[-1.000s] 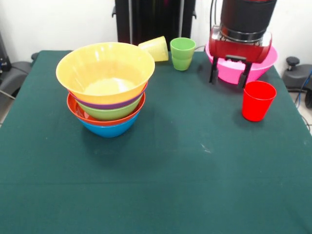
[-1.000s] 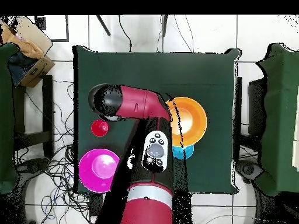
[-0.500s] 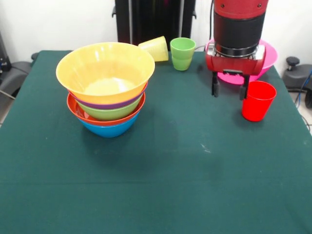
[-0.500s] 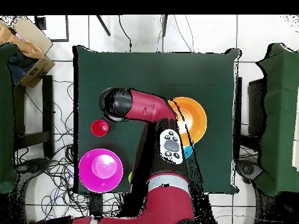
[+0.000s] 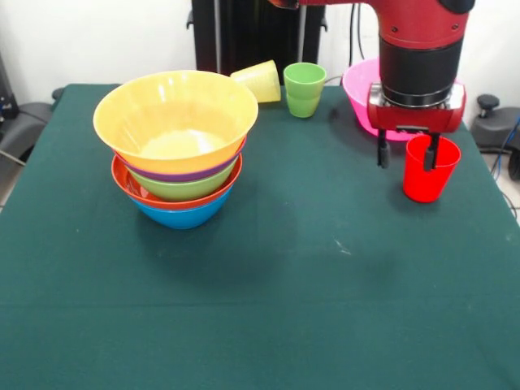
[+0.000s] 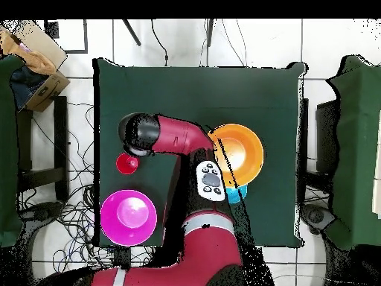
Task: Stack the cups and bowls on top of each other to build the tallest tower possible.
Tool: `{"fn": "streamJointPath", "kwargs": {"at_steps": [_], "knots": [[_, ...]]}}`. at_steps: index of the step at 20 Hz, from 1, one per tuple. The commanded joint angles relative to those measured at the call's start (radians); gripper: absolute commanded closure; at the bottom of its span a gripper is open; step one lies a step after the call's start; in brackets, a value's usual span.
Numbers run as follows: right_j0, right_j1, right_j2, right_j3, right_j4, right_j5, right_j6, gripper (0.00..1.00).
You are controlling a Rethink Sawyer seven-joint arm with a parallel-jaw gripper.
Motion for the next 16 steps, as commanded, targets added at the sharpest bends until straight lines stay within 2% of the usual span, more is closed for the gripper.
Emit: {"fn": "streamJointPath", "kwargs": {"at_steps": [1,4,11,16], "knots": [[0.025,0.044,0.085,-0.006,-0.045,0.029,0.029,0.00],[0.001,0.020,0.104,0.012,-0.035,0.046,0.009,0.00],[0.001,0.031,0.099,0.018,-0.050,0.059,0.003,0.00],[-0.006,0.039,0.101,-0.010,-0.046,0.123,-0.004,0.00]]}}
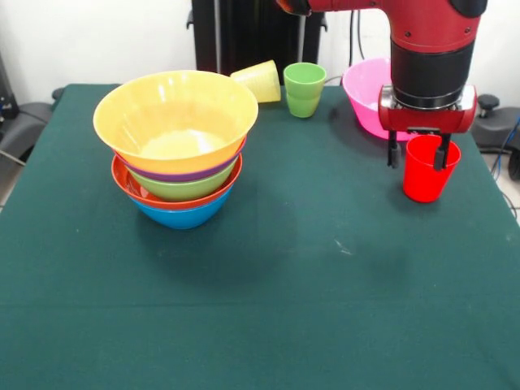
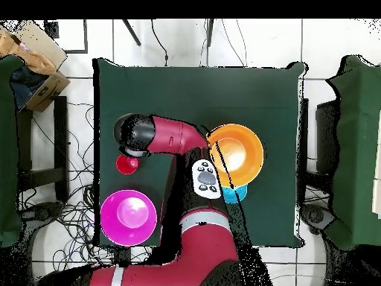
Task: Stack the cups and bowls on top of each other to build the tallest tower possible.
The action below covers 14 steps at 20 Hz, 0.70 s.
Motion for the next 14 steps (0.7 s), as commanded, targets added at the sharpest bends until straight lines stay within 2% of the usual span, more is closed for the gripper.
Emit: {"fn": "streamJointPath", "kwargs": {"at_steps": [1,6,11,14], "knots": [[-0.013,0.038,0.087,-0.017,-0.041,0.135,-0.006,0.00],[-0.019,0.047,0.088,-0.048,-0.036,0.231,-0.003,0.00],[-0.016,0.079,0.080,-0.119,-0.048,0.403,0.003,0.00],[-0.015,0.085,0.080,-0.134,-0.046,0.409,0.006,0.00]]}}
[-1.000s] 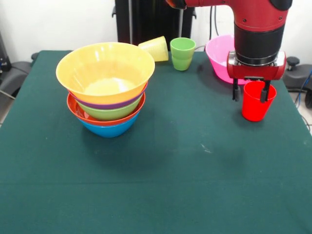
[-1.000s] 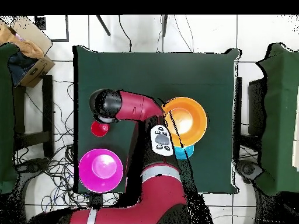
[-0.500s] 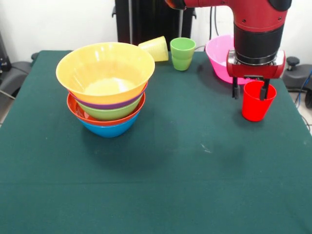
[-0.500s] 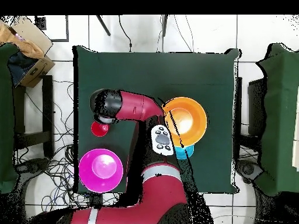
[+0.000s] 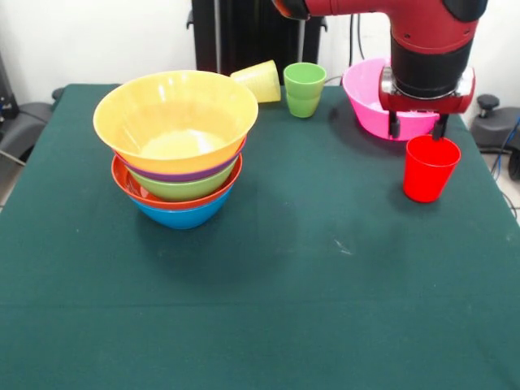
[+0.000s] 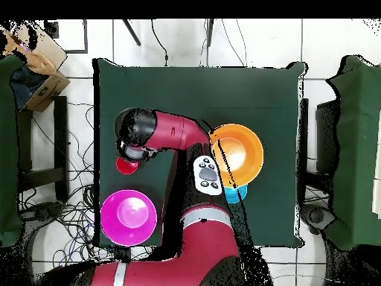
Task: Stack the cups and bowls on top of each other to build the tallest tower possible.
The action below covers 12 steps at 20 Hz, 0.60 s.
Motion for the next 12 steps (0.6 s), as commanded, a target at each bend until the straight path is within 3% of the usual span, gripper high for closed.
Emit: {"fn": "streamJointPath", "kwargs": {"at_steps": [1,7,10,12], "knots": [[-0.011,0.071,0.077,-0.087,-0.046,0.137,0.004,0.00],[0.003,0.102,0.064,-0.087,-0.068,0.038,0.003,0.00],[0.003,0.082,0.062,-0.042,-0.080,-0.087,-0.001,0.00],[0.003,0.075,0.063,-0.023,-0.084,-0.112,-0.006,0.00]]}}
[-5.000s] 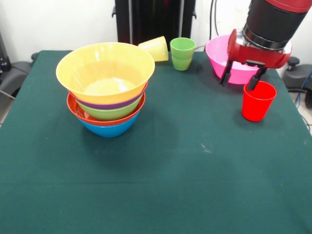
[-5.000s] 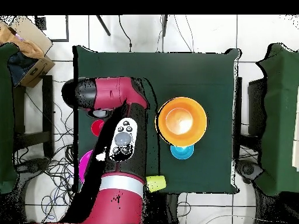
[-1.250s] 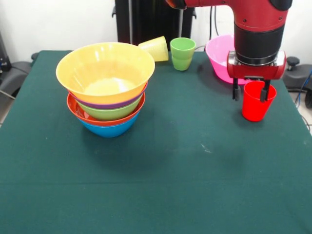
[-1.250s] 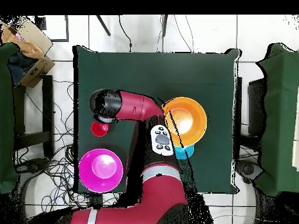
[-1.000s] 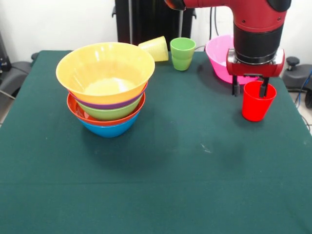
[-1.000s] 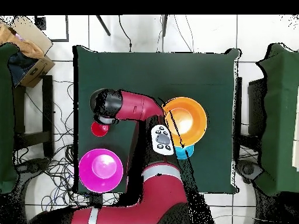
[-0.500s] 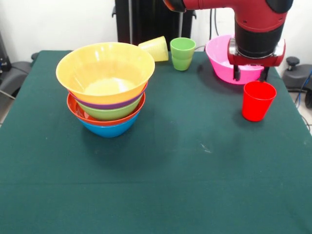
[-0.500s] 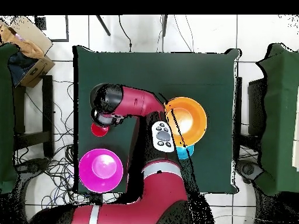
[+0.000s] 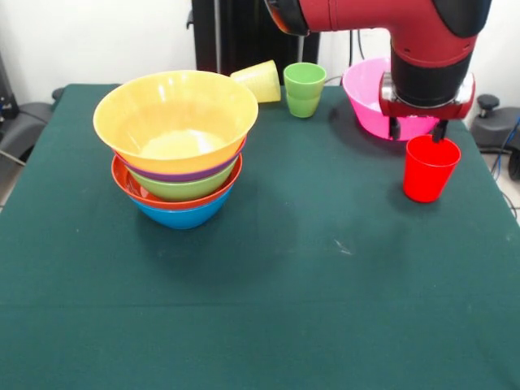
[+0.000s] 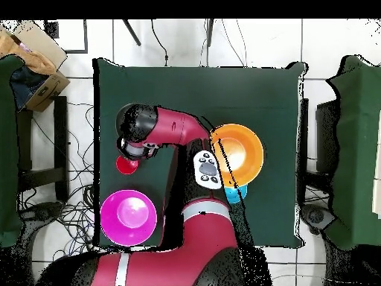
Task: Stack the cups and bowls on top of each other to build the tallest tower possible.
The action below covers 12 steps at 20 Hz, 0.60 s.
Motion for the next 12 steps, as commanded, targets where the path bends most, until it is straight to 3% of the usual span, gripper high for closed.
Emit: {"fn": "streamJointPath", "kwargs": {"at_steps": [1,12], "knots": [[0.003,0.039,0.061,0.022,-0.085,-0.153,-0.006,0.00],[-0.003,0.076,0.053,0.115,-0.139,-0.321,-0.015,0.00]]}}
